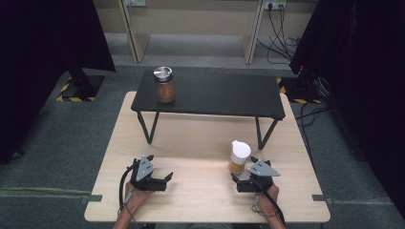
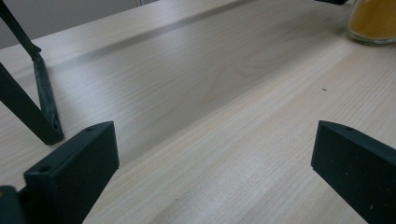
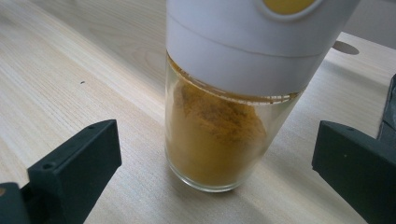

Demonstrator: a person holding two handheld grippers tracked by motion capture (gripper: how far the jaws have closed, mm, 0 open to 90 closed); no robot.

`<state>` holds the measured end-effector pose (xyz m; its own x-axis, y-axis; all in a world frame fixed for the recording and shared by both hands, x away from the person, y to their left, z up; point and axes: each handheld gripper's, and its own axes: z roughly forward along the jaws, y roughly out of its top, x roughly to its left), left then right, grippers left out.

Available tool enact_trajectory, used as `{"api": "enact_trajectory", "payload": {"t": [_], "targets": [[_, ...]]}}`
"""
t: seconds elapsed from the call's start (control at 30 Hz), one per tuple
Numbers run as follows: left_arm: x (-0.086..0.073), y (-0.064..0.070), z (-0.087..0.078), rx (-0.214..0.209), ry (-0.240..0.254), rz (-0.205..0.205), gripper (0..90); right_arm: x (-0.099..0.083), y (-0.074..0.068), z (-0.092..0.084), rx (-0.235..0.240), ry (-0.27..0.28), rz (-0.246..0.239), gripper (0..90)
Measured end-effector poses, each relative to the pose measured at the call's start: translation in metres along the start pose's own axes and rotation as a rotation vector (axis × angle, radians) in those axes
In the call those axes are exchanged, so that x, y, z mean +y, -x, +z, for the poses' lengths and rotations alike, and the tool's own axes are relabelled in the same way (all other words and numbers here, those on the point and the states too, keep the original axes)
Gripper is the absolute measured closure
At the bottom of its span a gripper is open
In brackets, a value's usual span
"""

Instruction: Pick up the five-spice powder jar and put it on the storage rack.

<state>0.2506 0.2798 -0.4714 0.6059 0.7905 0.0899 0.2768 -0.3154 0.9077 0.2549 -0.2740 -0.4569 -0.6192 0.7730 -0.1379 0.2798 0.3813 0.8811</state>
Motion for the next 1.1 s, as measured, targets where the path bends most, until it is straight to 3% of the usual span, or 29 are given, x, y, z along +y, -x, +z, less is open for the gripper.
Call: {"api": "enact_trajectory", "payload": {"t": [1.1], "targets": [[-0.0004,0.0006,0.0005,0.002,0.003,-0.006,0.0,0.0001,-0.0004,-0.0002,0.0,-0.001,-0.005,1.2]]}}
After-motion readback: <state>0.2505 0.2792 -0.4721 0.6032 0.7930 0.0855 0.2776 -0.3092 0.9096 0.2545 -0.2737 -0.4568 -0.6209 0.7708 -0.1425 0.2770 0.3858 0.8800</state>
